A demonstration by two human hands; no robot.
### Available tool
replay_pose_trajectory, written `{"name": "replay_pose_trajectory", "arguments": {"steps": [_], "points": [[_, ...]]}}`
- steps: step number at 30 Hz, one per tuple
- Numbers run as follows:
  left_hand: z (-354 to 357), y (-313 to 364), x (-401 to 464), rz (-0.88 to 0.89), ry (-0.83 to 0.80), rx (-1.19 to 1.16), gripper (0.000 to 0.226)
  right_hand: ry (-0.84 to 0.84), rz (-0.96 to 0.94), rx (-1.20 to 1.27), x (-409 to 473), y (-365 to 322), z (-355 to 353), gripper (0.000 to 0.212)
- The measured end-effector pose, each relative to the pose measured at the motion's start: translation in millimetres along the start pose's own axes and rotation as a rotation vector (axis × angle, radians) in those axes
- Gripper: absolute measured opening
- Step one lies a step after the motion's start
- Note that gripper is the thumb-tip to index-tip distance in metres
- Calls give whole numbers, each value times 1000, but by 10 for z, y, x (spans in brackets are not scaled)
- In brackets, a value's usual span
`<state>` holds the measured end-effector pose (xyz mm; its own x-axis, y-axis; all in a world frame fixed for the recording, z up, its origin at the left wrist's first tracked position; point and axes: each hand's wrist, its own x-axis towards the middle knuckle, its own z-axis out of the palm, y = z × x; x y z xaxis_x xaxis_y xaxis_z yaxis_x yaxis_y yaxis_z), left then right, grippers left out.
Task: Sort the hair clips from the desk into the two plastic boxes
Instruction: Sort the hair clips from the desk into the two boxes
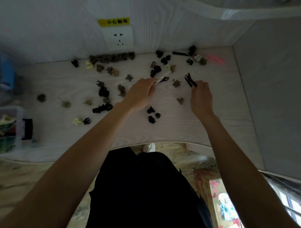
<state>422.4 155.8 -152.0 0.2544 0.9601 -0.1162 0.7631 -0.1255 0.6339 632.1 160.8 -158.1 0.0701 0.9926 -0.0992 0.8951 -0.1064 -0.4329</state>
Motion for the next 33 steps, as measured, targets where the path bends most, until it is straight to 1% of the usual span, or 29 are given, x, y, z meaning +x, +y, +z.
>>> {"name": "replay_pose_trajectory", "arguments": {"steps": [3,5,7,9,11,13,16,18,22,24,25,26,28,30,33], "points": [[-164,0,-296,27,44,-184,26,-14,16,263,-220,-117,-138,25],[-309,-81,-602,-5,79,-251,30,-77,39,467,-434,-269,-158,23],[-472,-221,-906,-58,128,-264,33,-145,47,585,-628,-476,-141,22],[-688,-443,-1224,-117,197,-252,33,-220,31,650,-781,-777,-64,19],[-976,-734,-1617,-155,289,-178,32,-318,13,692,-940,-1206,97,21],[-1149,-933,-1871,-166,334,-89,33,-393,13,698,-1015,-1489,206,25],[-1415,-1267,-2358,-271,350,18,36,-499,-59,697,-1172,-1970,437,23],[-1562,-1494,-2680,-325,358,87,36,-550,-119,708,-1280,-2304,570,27],[-1878,-1917,-3133,-376,268,217,42,-591,-283,653,-1489,-2979,819,31],[-2003,-2097,-3243,-369,215,248,44,-592,-374,576,-1565,-3273,918,31],[-2039,-2143,-3270,-364,181,244,40,-582,-415,545,-1597,-3393,955,32],[-2069,-2198,-3297,-353,151,215,35,-563,-455,515,-1633,-3522,1007,33],[-2083,-2225,-3310,-327,130,153,35,-497,-543,445,-1673,-3707,1104,34],[-2078,-2222,-3349,-317,210,150,34,-436,-631,327,-1708,-3862,1230,35],[-2044,-2304,-3517,-331,330,234,31,-395,-762,153,-1800,-4105,1425,34]]}}
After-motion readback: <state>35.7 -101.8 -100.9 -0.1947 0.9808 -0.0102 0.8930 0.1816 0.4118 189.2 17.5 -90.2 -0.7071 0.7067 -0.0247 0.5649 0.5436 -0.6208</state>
